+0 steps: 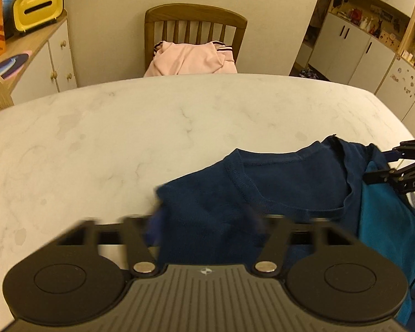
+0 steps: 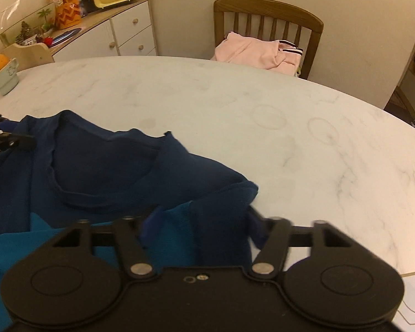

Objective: Fold clothes
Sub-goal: 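Grasp the hem with both grippers and fold it up toward the collar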

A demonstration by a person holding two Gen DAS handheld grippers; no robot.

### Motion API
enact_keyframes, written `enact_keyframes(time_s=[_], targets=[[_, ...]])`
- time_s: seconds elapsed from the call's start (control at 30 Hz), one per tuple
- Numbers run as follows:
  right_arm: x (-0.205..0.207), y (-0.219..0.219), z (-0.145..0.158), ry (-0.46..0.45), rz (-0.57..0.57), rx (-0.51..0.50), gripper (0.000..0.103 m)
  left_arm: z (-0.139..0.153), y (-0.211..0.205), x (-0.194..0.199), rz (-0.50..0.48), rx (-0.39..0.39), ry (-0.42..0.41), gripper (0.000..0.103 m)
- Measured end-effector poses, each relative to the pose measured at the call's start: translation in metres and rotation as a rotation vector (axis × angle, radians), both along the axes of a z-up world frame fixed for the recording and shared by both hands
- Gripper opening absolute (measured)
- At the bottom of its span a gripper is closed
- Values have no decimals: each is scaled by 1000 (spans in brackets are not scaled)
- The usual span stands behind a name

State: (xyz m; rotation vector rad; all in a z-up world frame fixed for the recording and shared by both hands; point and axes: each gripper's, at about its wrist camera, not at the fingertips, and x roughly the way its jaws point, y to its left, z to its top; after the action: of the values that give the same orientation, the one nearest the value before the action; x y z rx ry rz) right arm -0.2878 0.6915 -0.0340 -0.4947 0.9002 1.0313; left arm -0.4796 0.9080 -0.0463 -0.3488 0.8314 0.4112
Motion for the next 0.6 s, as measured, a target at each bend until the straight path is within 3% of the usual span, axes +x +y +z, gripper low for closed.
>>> enact_keyframes(time_s=[0.03,0.1,0.2,0.6], targets=[[-1,0,2,3,2,0,103,0,1,-1,9,-6,6,18],[-5,-2,5,5,9,-11,103,1,1,-3,18,-24,11,10],[-13,-11,16,-20,25,3,103,10,-8,-12,16,0,-9,9],[-59,-121,83,96,23,155,103,76,-84,-105,-76,23,-122,8]])
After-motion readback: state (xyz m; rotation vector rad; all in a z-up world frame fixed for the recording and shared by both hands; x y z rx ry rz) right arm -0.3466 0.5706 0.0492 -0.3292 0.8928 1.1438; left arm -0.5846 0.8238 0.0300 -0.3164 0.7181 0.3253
